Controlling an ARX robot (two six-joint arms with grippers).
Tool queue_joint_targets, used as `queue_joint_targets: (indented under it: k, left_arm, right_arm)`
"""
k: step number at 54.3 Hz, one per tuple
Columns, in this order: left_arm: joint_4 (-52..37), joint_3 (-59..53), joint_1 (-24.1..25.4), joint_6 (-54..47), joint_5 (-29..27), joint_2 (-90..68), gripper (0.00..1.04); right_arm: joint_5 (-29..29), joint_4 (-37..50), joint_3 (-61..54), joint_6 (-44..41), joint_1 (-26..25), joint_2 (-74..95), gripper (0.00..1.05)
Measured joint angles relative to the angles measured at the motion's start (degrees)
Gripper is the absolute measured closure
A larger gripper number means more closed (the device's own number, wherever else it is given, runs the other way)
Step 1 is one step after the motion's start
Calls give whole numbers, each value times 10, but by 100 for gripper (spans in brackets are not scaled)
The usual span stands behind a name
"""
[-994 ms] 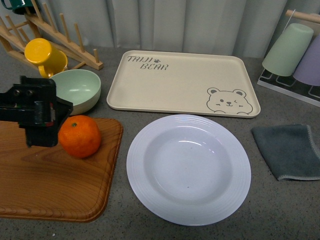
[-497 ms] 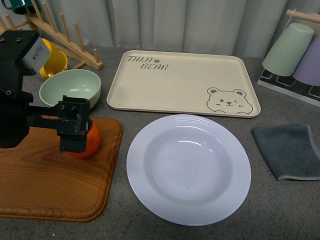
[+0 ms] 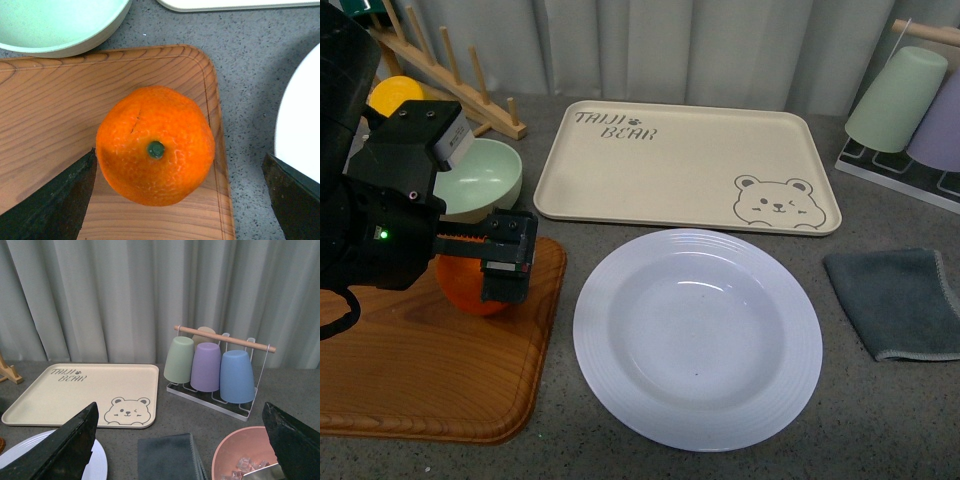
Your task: Place orange and plate with both arms
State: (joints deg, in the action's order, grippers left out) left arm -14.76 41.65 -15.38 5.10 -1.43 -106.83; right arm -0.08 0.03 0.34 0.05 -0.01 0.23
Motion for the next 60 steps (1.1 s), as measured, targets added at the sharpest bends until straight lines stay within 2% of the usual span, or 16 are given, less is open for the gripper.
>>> queue_joint_targets:
  k: [17, 29, 35, 51, 60]
  left_arm:
    - [17, 25, 9, 10, 5, -23, 7]
    - [24, 28, 13, 12, 3, -23, 38]
    - [28, 30, 14, 14, 3, -23, 45]
    - [39, 29, 10, 22, 12, -12, 50]
    - [46, 26, -16, 42, 17, 26, 50]
  right_arm:
    - [0, 0, 0, 0, 0, 0, 9]
    - [0, 0, 0, 0, 0, 0, 9]
    - [0, 0, 0, 0, 0, 0, 9]
    - [0, 0, 0, 0, 0, 0, 9]
    - [0, 0, 0, 0, 0, 0, 9]
